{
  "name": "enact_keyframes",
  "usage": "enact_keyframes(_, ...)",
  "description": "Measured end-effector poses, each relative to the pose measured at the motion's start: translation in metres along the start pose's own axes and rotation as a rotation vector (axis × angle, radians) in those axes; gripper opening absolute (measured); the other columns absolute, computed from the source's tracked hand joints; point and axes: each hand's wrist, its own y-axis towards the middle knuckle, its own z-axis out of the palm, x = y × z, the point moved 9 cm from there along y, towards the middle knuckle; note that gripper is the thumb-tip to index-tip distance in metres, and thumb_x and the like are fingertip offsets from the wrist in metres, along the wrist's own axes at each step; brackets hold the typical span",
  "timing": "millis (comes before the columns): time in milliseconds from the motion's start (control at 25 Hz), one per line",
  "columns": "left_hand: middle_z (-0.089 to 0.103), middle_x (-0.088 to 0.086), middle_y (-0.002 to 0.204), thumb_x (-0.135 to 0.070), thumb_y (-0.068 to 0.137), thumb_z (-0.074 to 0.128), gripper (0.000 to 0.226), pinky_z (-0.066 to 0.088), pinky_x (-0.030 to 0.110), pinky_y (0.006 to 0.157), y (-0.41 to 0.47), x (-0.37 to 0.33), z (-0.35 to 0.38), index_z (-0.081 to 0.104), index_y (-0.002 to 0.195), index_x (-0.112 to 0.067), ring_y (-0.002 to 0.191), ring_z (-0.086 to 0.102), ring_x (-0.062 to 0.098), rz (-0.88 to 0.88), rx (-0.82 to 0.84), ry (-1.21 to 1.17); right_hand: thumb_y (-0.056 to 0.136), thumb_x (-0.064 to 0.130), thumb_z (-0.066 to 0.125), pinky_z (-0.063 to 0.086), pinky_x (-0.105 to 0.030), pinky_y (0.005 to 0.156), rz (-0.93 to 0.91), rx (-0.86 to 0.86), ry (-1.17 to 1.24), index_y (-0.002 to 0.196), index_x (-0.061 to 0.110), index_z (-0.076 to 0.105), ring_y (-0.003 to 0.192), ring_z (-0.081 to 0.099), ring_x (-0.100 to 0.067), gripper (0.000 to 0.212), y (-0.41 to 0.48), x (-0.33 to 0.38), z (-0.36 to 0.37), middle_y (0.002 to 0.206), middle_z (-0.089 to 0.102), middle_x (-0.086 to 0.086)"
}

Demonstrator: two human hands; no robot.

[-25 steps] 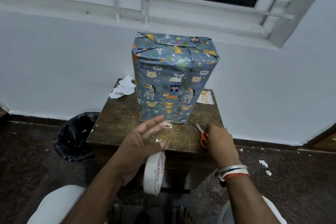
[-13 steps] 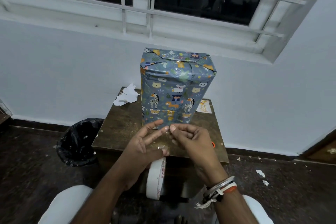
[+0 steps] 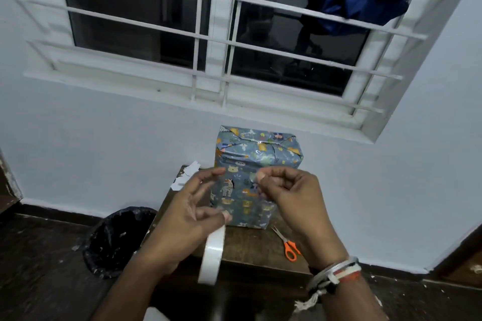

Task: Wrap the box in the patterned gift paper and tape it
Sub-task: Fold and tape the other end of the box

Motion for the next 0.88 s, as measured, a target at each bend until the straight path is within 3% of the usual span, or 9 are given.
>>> enact_keyframes(120,0.053,-0.024,0.146,0.011,0.085,0.073,0.072,0.058,0.039,0.093,0.018,-0.033,-0.004,0.057,0.132,-0.041,0.087,0.077,0.028,0.079,-0.006,0.029,0.088,0.011,0.079,0.057,-0.023,0.065,0.002,0.011,0.131,0.091,0.008,0.077,0.064,0.067,-0.012,0.005,0.028,0.033,0.014,0.071,0.075,-0.005)
enact_keyframes(200,0.051,-0.025,0.148,0.01,0.086,0.073,0.073,0.058,0.039,0.091,0.029,-0.05,0.0,0.055,0.132,-0.043,0.083,0.077,0.026,0.117,0.009,0.073,0.088,0.01,0.08,0.056,-0.023,0.065,0.002,0.005,0.1,0.091,0.006,0.077,0.063,0.065,-0.012,0.006,0.046,0.043,0.026,0.071,0.074,-0.006)
enact_keyframes(360,0.048,-0.017,0.152,0.008,0.084,0.075,0.079,0.058,0.048,0.092,0.047,-0.053,0.002,0.052,0.132,-0.051,0.082,0.077,0.029,0.088,0.048,0.128,0.086,0.007,0.079,0.061,-0.037,0.073,0.037,-0.05,0.033,0.08,0.009,0.079,0.063,0.066,-0.018,0.007,0.065,0.037,0.039,0.074,0.075,-0.018)
enact_keyframes(520,0.048,-0.016,0.153,0.011,0.082,0.075,0.084,0.057,0.042,0.087,0.052,-0.039,-0.003,0.049,0.133,-0.05,0.083,0.076,0.036,0.033,0.058,0.063,0.084,0.004,0.078,0.061,-0.041,0.076,0.056,-0.06,-0.047,0.075,0.01,0.08,0.062,0.067,-0.02,0.012,0.07,0.023,0.043,0.07,0.075,-0.017)
enact_keyframes(680,0.05,-0.017,0.152,0.012,0.081,0.077,0.087,0.06,0.043,0.088,0.055,-0.034,-0.009,0.045,0.136,-0.047,0.086,0.077,0.03,0.002,0.047,0.007,0.083,0.007,0.08,0.06,-0.036,0.072,0.066,-0.046,-0.126,0.071,0.011,0.08,0.058,0.064,-0.017,0.012,0.071,0.026,0.048,0.066,0.074,-0.012)
enact_keyframes(880,0.048,-0.016,0.154,0.013,0.081,0.076,0.088,0.059,0.032,0.075,0.055,-0.031,-0.007,0.044,0.14,-0.043,0.082,0.077,0.026,-0.006,0.052,-0.012,0.075,0.011,0.08,0.062,-0.05,0.077,0.079,-0.029,-0.322,0.066,0.005,0.077,0.058,0.064,-0.019,0.011,0.074,0.03,0.049,0.067,0.074,-0.016)
